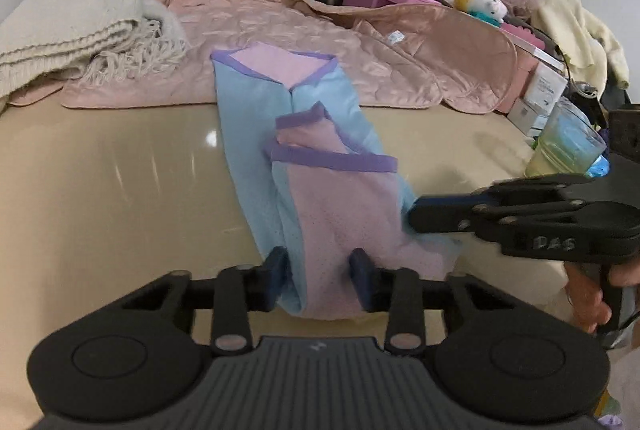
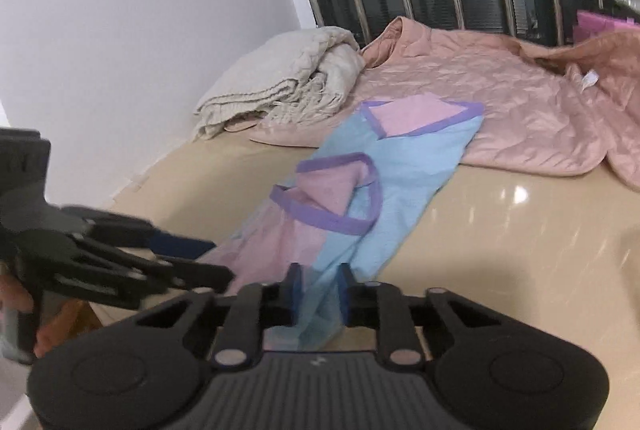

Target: Fold clothes

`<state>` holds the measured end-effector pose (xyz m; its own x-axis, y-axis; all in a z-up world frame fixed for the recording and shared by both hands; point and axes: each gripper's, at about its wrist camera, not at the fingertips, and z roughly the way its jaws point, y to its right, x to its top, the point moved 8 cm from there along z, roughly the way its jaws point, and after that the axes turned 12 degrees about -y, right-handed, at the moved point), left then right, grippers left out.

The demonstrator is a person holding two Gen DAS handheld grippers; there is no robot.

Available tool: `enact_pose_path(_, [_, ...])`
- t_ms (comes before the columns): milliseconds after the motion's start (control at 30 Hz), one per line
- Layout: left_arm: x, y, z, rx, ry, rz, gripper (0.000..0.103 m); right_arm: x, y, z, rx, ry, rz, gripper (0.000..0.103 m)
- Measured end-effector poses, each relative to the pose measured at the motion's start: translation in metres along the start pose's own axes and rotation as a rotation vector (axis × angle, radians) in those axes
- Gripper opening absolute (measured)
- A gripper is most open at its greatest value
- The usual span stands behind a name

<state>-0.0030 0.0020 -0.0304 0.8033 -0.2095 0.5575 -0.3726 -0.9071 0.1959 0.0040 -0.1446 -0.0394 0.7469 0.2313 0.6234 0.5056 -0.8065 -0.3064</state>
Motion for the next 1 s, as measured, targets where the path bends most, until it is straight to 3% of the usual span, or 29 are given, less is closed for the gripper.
enact_pose_path(33, [-0.002,0.001,-0.001,-0.002,-0.002,-0.008,0.031,-0.002,0.001,0.006,-0.001,-0.016,0.017,0.001])
enact_pose_path(67, [-0.004,0.002,-0.002,-0.004,-0.004,-0.016,0.027,-0.005,0.003,0.008,-0.018,-0.004,0.032,0.000])
enact_pose_path(233, [-0.038,0.026,-0.024,-0.064,-0.004,0.002,0.030,-0.036,-0.010,-0.019,-0.082,-0.026,0.007,0.000])
enact_pose_path(300, [-0.054,0.037,-0.039,-0.075,0.003,0.047,0.045,-0.056,-0.020,-0.037,-0.111,-0.039,-0.059,0.006])
enact_pose_path(333, [-0.061,0.043,-0.049,-0.075,0.020,0.088,0.059,-0.065,-0.026,-0.048,-0.141,-0.033,-0.108,0.023])
enact_pose_path(367, [-0.066,0.050,-0.059,-0.057,0.056,0.169,0.072,-0.072,-0.033,-0.061,-0.165,-0.010,-0.180,0.036])
enact_pose_path(400, [-0.071,0.059,-0.068,-0.021,0.091,0.268,0.078,-0.078,-0.041,-0.073,-0.175,0.020,-0.270,0.056])
enact_pose_path(467, [-0.084,0.078,-0.072,0.085,0.125,0.499,0.091,-0.091,-0.061,-0.089,-0.179,0.064,-0.477,0.062])
enact_pose_path(533, [-0.098,0.092,-0.056,0.186,0.072,0.710,0.093,-0.104,-0.078,-0.087,-0.231,0.046,-0.675,0.063])
enact_pose_path(633, [-0.108,0.102,-0.035,0.287,0.052,0.923,0.090,-0.119,-0.089,-0.060,-0.337,-0.025,-0.917,0.060])
enact_pose_path(667, [-0.109,0.104,-0.032,0.318,0.071,0.967,0.084,-0.122,-0.092,-0.053,-0.370,-0.034,-0.984,0.059])
enact_pose_path(767, [-0.109,0.107,-0.025,0.386,0.115,1.067,0.080,-0.126,-0.098,-0.038,-0.419,-0.043,-1.116,0.046])
enact_pose_path(800, [-0.109,0.106,-0.022,0.392,0.112,1.079,0.076,-0.125,-0.098,-0.036,-0.407,-0.055,-1.117,0.039])
enact_pose_path(867, [-0.110,0.101,-0.013,0.368,0.061,1.063,0.049,-0.124,-0.097,-0.033,-0.381,-0.072,-1.110,0.037])
enact_pose_path(967, [-0.112,0.099,-0.013,0.338,0.044,1.044,0.035,-0.126,-0.096,-0.039,-0.352,-0.083,-1.101,0.025])
enact_pose_path(1000, [-0.113,0.099,-0.016,0.335,0.043,1.048,0.031,-0.126,-0.097,-0.044,-0.337,-0.085,-1.091,0.014])
